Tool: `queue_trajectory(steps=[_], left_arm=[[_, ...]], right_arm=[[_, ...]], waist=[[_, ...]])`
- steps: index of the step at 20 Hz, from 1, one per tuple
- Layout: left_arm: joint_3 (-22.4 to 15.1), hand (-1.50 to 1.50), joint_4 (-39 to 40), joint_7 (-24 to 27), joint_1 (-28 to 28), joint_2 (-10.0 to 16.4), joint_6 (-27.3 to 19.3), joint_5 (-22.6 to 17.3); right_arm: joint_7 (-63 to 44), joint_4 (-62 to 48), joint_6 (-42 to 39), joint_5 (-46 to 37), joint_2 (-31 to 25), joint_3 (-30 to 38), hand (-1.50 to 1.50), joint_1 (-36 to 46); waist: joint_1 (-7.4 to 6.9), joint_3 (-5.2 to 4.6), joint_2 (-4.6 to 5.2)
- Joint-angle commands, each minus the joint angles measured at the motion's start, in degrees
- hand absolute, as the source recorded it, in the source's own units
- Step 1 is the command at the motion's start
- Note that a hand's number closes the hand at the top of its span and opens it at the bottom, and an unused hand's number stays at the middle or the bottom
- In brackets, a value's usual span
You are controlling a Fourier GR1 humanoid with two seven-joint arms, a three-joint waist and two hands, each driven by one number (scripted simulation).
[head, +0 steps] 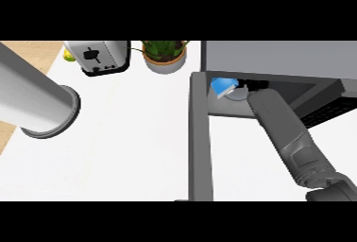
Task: Pick up the milk, place it into the microwave and close the microwave
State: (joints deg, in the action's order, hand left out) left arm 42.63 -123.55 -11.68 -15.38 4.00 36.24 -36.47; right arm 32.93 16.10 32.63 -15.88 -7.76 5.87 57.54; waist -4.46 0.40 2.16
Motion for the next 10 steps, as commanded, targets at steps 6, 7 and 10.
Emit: queue_trajectory(steps=[6, 7, 10], left_arm=[[-1.8, -1.50, 1.7, -0.6, 2.7, 1.0, -0.3, 0.8], [-1.6, -1.50, 2.3, -0.3, 2.5, 0.9, 0.1, 1.8], [-2.3, -1.50, 2.3, -0.5, 3.8, 1.1, -0.4, 2.7]], right_arm=[[3.7, -5.3, 9.4, -3.4, -3.9, -0.2, 1.50, 2.9], [3.4, -6.3, 8.5, -3.9, -6.4, -0.4, 1.50, 2.9], [2.9, -8.8, 9.5, -6.0, -7.3, -2.0, 1.50, 3.2]], waist=[[-1.62, -0.16, 0.81], [-1.78, -0.18, 1.07], [-2.17, -0.15, 1.35]])
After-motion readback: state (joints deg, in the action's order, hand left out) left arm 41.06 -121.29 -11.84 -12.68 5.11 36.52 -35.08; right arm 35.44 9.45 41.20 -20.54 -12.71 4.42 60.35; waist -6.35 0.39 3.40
